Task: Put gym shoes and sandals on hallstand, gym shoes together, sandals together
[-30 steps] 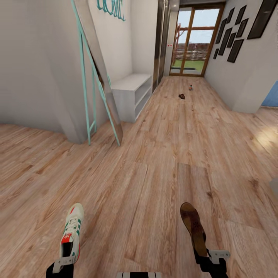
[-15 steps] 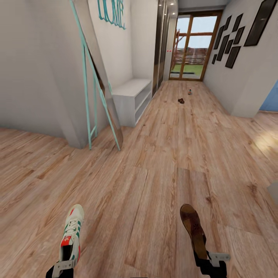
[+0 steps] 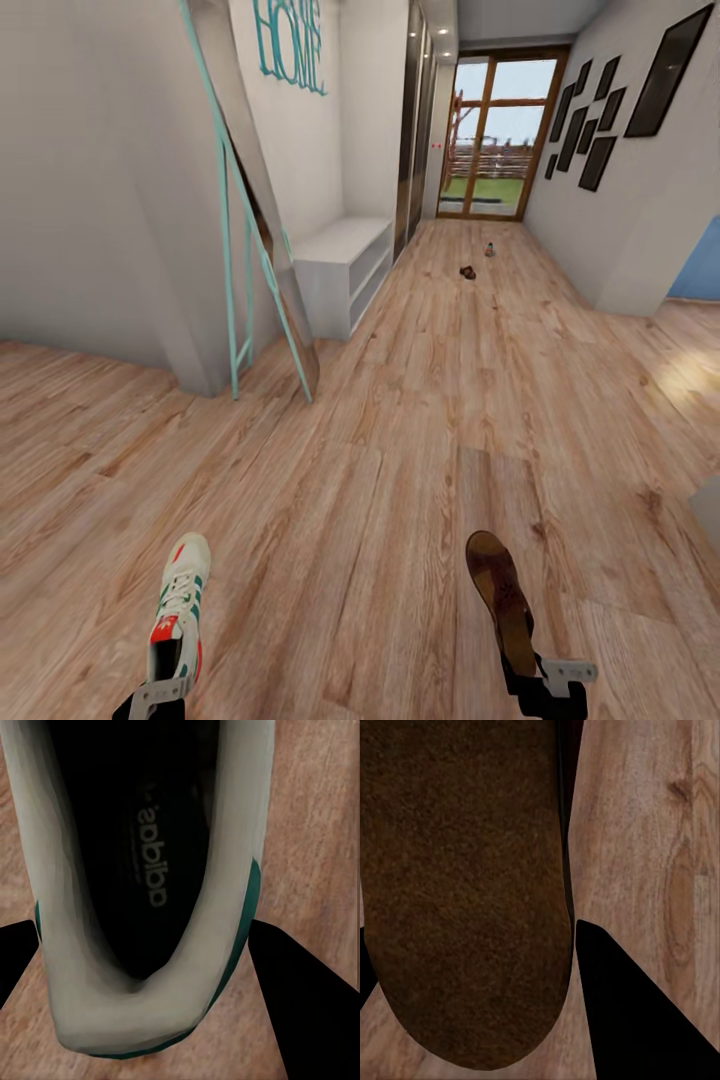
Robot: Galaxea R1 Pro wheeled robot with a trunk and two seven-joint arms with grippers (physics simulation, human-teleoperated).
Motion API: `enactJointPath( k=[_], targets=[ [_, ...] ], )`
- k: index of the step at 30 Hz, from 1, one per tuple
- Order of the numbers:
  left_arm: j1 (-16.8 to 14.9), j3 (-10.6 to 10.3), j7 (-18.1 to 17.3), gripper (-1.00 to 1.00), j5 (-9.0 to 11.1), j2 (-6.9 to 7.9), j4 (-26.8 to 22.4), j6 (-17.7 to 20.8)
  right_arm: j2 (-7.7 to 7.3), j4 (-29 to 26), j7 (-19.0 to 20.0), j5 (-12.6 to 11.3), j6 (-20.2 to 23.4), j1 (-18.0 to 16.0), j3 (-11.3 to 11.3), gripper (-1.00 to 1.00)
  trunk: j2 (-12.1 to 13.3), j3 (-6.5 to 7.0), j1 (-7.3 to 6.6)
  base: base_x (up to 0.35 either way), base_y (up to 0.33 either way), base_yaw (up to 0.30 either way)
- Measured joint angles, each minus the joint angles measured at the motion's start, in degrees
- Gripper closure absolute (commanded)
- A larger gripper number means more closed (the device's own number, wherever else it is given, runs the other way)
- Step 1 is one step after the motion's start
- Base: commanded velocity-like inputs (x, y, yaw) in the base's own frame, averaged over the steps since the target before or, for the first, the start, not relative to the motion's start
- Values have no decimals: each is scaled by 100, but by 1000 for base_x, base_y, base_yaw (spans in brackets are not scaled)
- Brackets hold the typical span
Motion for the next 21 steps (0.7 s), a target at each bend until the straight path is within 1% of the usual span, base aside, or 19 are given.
enactJointPath(
  k=[20,21],
  targets=[
    [5,10,-4,100,-8,-12,6,-1,6,57,10,7,5,-1,0,100,802,540,-439,0,0,0],
    [5,10,-3,100,-9,-12,7,-1,4,57,10,8,5,-1,0,100,804,549,-440,0,0,0]
  ],
)
